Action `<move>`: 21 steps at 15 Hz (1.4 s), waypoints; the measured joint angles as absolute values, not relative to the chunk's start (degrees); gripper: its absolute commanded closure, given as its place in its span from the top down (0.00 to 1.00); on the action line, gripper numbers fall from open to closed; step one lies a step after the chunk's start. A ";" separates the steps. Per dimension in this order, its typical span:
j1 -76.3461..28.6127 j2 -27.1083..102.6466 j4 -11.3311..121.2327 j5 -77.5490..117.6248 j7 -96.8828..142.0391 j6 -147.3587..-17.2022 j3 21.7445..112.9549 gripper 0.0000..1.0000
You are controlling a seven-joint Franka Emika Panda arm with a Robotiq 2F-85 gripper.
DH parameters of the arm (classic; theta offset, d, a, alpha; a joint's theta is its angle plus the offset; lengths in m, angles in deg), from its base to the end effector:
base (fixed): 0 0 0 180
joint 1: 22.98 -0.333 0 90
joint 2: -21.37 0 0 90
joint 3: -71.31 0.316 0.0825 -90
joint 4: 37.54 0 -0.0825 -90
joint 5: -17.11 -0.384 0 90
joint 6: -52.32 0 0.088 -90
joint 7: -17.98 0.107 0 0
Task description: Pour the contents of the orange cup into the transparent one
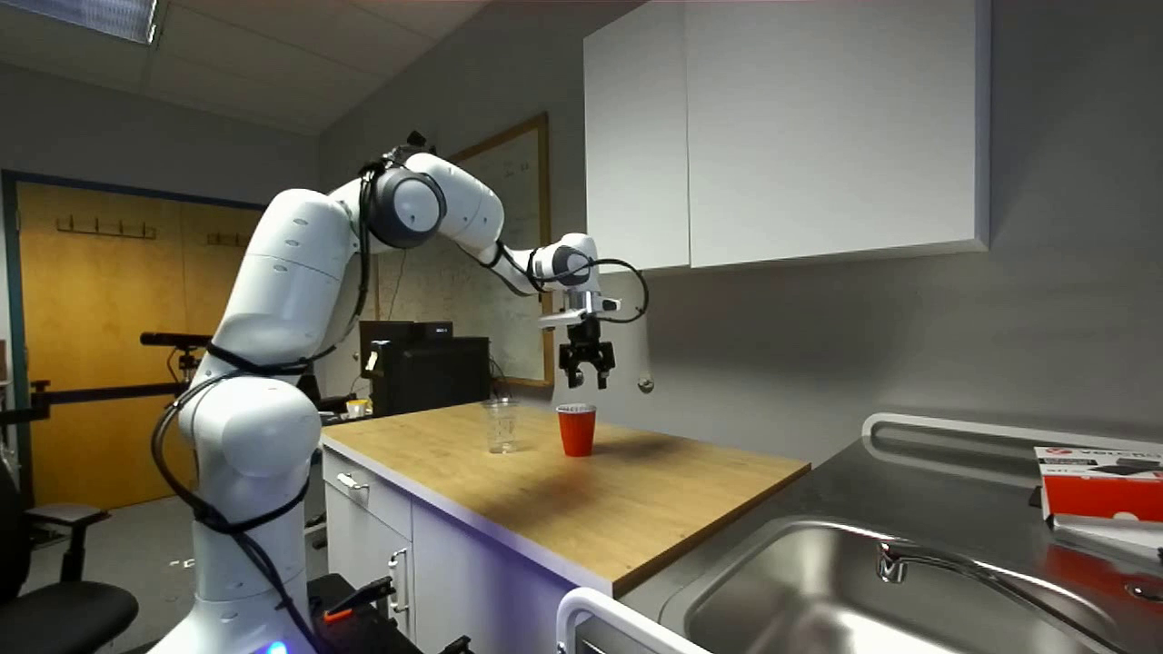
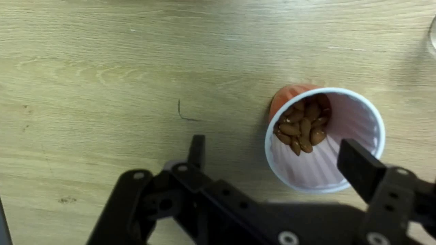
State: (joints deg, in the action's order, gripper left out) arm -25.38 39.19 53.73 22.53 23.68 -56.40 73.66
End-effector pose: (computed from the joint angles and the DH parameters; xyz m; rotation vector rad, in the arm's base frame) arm 0.6510 0.0444 0.4538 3.0644 0.0186 0.0014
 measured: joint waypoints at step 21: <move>-23.70 49.86 48.39 18.73 22.78 -51.91 72.49 0.06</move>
State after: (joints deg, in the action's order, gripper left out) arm -23.70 49.86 48.39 18.73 22.78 -51.91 72.49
